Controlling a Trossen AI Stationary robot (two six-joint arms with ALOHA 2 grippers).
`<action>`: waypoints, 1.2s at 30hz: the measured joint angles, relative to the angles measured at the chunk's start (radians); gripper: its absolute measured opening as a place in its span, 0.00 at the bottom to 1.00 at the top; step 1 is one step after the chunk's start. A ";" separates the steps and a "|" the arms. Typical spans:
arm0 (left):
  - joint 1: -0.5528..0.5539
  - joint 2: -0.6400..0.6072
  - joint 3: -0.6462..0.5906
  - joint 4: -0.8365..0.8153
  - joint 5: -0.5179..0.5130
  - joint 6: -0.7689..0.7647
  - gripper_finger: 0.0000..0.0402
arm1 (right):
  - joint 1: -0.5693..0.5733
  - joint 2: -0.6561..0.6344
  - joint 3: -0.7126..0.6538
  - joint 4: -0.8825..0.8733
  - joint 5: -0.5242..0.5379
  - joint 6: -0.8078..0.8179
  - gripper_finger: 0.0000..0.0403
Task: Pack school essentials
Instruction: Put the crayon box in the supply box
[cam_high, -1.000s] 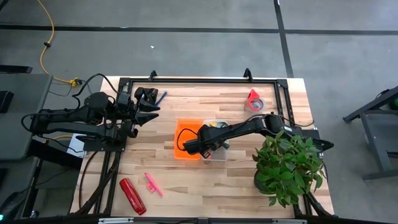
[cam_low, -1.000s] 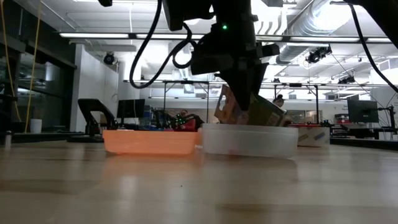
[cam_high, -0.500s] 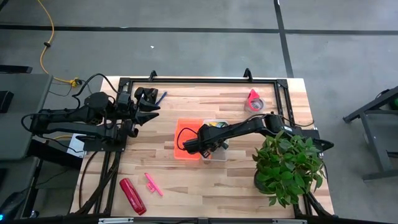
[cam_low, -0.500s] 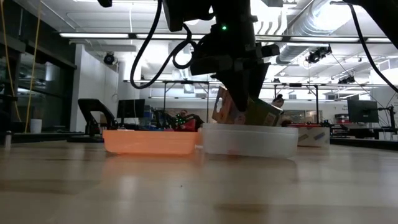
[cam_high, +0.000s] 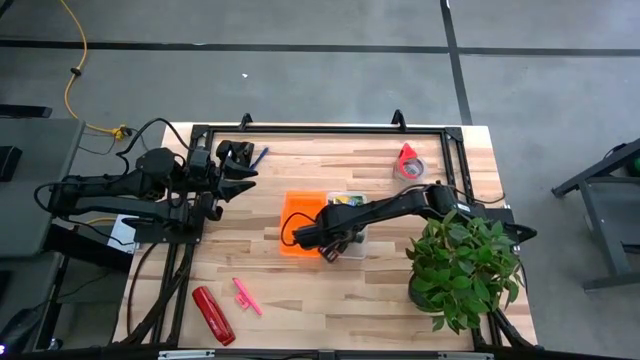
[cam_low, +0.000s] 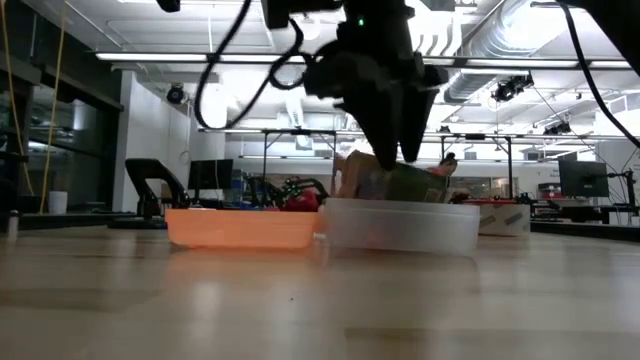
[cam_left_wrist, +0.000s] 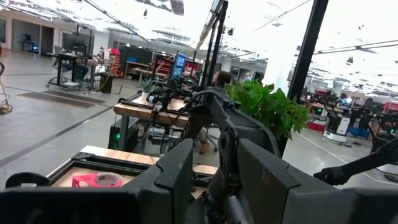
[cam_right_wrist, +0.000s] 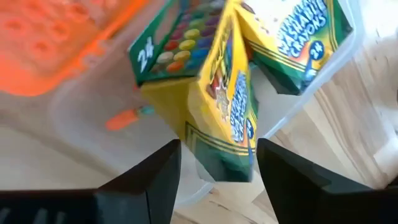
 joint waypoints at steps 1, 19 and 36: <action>0.000 0.000 0.000 0.000 0.000 0.000 0.29 | 0.002 0.000 0.012 0.000 -0.002 -0.010 0.50; 0.000 -0.013 0.001 -0.015 0.008 -0.003 0.29 | 0.043 -0.245 -0.153 0.033 0.031 -0.341 0.50; 0.000 -0.017 0.001 -0.038 -0.018 -0.027 0.29 | -0.020 -1.062 -1.182 1.442 0.069 -0.452 0.50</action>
